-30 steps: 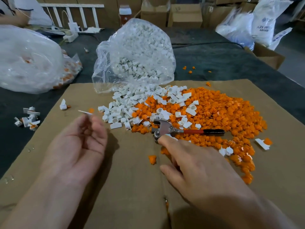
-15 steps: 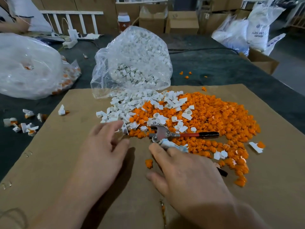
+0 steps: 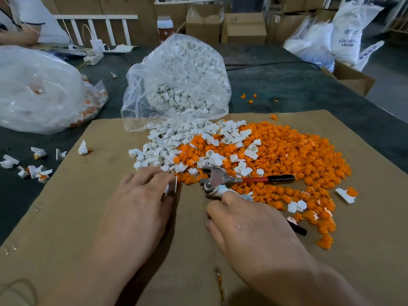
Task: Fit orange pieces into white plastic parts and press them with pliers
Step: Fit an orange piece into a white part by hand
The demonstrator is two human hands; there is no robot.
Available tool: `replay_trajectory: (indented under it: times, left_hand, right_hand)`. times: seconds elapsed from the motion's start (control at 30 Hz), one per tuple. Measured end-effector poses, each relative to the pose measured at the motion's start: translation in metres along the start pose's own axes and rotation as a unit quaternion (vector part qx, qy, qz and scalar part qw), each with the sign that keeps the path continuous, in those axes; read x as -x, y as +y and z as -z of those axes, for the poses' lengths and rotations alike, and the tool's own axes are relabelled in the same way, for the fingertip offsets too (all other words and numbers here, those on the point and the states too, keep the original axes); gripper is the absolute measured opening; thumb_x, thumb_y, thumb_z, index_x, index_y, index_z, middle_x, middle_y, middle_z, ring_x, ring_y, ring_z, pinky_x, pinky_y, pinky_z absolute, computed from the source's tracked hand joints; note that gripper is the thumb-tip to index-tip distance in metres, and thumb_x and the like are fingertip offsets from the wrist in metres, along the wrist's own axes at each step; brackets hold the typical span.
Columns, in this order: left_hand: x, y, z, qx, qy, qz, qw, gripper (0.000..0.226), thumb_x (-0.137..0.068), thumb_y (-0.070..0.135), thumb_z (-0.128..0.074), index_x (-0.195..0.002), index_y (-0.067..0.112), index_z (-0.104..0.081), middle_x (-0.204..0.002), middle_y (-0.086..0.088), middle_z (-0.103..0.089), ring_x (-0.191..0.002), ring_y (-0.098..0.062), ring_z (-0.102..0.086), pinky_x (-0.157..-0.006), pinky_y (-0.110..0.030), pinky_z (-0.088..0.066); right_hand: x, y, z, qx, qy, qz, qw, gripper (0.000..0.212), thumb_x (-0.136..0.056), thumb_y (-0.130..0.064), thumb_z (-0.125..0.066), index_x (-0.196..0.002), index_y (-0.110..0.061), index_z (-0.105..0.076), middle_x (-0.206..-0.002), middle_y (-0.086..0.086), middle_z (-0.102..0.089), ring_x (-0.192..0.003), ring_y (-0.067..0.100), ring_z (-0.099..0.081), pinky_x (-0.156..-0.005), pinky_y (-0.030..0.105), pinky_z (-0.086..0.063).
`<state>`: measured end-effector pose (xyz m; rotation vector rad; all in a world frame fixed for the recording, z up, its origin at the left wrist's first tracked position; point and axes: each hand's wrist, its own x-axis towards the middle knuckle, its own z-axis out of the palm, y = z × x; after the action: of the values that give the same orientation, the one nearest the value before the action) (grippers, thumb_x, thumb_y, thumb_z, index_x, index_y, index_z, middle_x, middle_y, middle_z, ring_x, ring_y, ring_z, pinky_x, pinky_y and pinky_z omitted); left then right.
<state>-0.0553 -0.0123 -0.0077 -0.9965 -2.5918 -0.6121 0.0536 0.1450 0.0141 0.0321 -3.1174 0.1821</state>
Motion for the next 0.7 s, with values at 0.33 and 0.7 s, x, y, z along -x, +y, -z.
replay_trajectory:
  times: [0.33, 0.7]
  left_hand:
    - [0.005, 0.02, 0.008, 0.12, -0.074, -0.003, 0.99, 0.012, -0.085, 0.022, -0.073, -0.092, 0.029, -0.066, -0.089, 0.018, -0.056, -0.082, -0.004, -0.054, -0.069, -0.025, -0.045]
    - [0.004, 0.03, 0.011, 0.675, -0.087, 0.297, 0.67, 0.023, -0.082, 0.003, -0.06, -0.092, 0.014, -0.078, -0.072, -0.021, -0.067, -0.059, -0.023, -0.063, -0.051, -0.025, -0.054]
  right_hand:
    - [0.006, 0.012, 0.006, -0.104, 0.049, 0.004, 0.993, 0.018, -0.102, -0.036, -0.038, -0.118, -0.033, -0.045, -0.103, -0.011, -0.037, -0.086, 0.01, -0.046, -0.072, 0.026, -0.042]
    - [0.006, 0.021, 0.007, -0.605, 0.097, -0.077, 0.786, 0.014, -0.09, -0.024, -0.065, -0.097, -0.036, -0.069, -0.081, -0.002, -0.073, -0.069, 0.016, -0.071, -0.064, 0.036, -0.06]
